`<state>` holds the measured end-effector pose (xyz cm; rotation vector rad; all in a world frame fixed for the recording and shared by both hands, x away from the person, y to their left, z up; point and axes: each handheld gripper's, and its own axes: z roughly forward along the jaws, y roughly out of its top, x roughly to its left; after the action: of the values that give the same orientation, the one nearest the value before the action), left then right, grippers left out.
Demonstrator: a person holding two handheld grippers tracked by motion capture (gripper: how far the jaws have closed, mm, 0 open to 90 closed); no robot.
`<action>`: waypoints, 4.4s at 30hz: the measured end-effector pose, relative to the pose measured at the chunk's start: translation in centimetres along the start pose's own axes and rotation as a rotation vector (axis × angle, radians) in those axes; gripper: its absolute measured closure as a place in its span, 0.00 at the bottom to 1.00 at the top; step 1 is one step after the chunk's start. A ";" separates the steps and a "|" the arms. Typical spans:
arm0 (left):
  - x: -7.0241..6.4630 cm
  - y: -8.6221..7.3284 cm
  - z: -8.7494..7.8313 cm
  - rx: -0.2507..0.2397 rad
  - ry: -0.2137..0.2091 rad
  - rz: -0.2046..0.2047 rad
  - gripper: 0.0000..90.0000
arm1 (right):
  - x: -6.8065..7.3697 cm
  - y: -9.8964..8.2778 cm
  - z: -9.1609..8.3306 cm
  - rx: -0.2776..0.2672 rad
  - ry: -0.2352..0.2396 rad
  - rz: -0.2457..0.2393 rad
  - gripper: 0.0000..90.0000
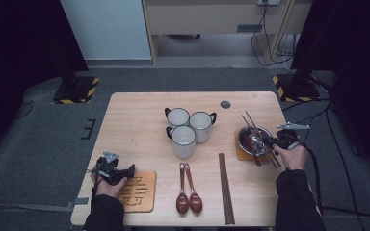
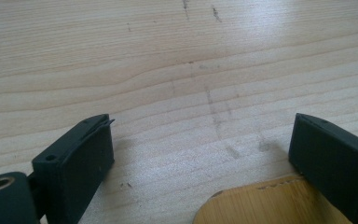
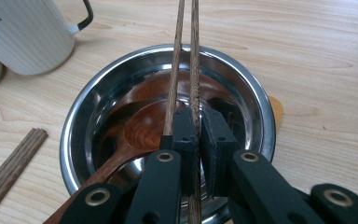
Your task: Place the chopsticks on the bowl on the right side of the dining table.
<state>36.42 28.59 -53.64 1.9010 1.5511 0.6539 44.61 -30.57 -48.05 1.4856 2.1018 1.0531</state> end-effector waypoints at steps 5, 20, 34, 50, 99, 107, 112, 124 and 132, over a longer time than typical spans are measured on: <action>0.0 0.0 0.0 0.000 0.000 0.000 0.06 | 0.0 -0.1 0.1 0.007 0.000 0.000 0.95; 0.0 0.0 0.0 0.000 0.000 0.000 0.06 | 0.0 -0.1 0.1 0.010 0.010 0.008 0.87; 0.0 0.0 0.0 0.000 0.000 0.000 0.06 | 0.4 -0.2 -0.1 -0.029 0.014 -0.018 0.62; 0.0 0.0 0.0 0.000 0.000 0.000 0.06 | 0.4 -0.8 0.4 0.032 0.014 -0.065 0.77; 0.0 0.0 0.0 0.000 0.000 0.000 0.06 | 0.4 -0.3 -1.2 -0.033 0.061 -0.087 0.75; 0.0 0.0 0.0 0.000 0.000 0.000 0.06 | 1.1 -0.6 -2.7 -0.064 0.058 -0.088 0.75; 0.0 0.0 0.0 0.000 0.000 0.000 0.06 | 1.4 -1.1 -3.6 -0.078 0.048 -0.084 0.77; 0.0 0.0 0.0 0.000 0.000 0.000 0.06 | 2.2 -3.1 -4.9 -0.066 0.043 -0.081 0.83; 0.0 0.0 0.0 0.000 0.000 0.000 0.06 | 2.1 -4.2 -5.3 -0.049 0.036 -0.071 0.86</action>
<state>36.42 28.59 -53.64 1.9008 1.5514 0.6540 37.64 -31.30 -47.45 1.3683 2.1211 1.1051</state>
